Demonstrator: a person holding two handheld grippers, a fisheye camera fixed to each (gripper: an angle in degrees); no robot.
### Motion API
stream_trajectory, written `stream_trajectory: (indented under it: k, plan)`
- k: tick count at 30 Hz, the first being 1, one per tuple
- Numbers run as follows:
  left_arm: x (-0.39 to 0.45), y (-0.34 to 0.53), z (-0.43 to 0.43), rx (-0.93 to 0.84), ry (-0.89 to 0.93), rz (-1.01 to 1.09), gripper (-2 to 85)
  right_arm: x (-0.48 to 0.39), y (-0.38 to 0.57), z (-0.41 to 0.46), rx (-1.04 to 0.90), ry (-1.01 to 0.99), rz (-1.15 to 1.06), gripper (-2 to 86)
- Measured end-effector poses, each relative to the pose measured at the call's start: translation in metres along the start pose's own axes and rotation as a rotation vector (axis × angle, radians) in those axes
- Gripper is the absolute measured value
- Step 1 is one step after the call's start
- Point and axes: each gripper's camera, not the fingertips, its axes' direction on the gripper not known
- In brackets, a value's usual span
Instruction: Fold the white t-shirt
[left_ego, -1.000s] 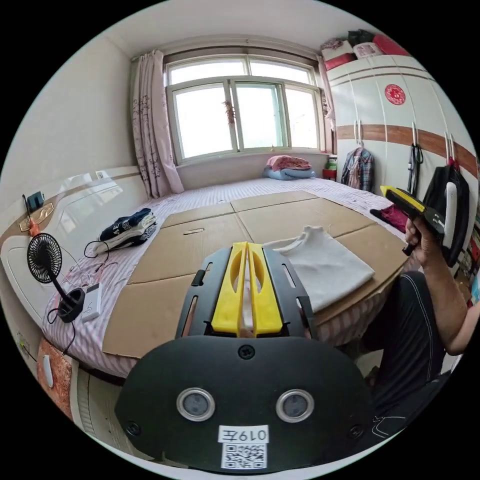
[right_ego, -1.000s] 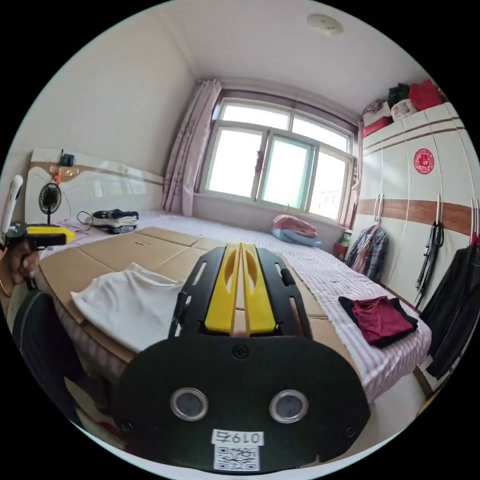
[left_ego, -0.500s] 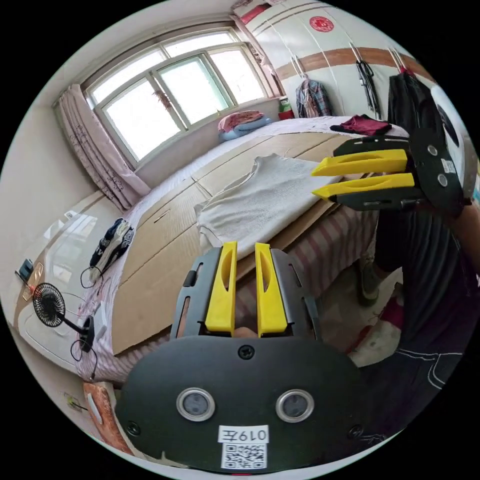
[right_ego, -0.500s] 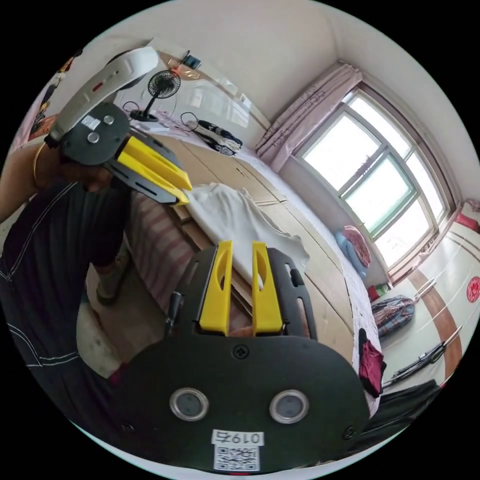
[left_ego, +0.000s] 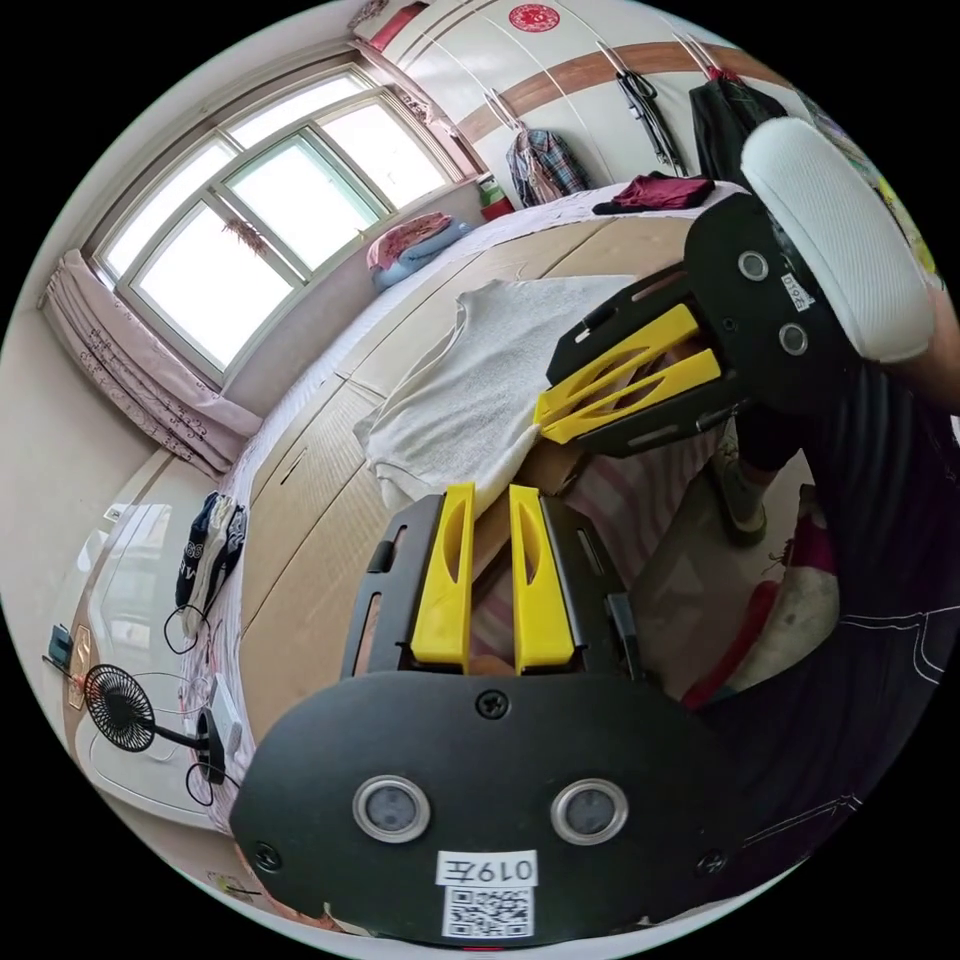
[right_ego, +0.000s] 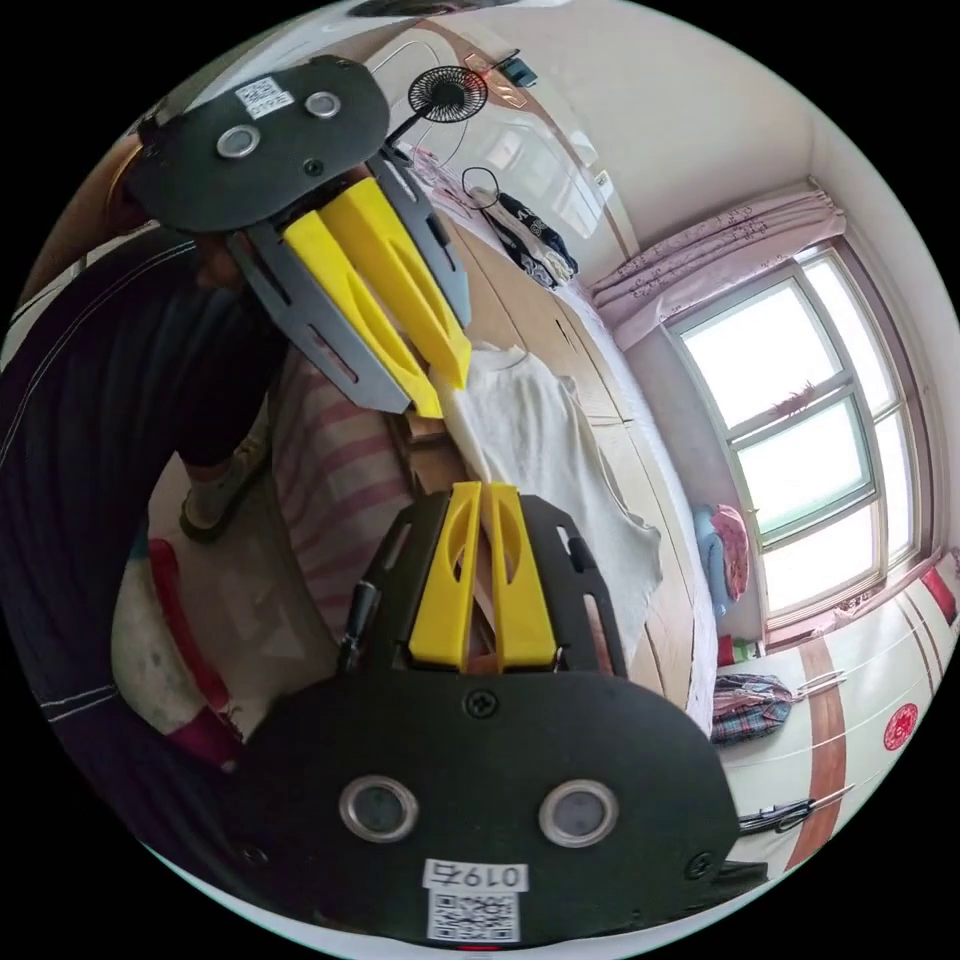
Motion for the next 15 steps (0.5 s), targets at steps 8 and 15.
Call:
stream_trajectory:
  k: [8,15]
  plan:
    - [0.021,0.007,0.002,0.007,-0.050,0.050,0.9,0.018,-0.018,0.020,0.049,-0.143,0.051,0.3]
    - [0.029,0.019,-0.001,0.017,-0.052,0.038,0.6,0.094,-0.042,0.021,0.099,-0.209,0.042,5.1]
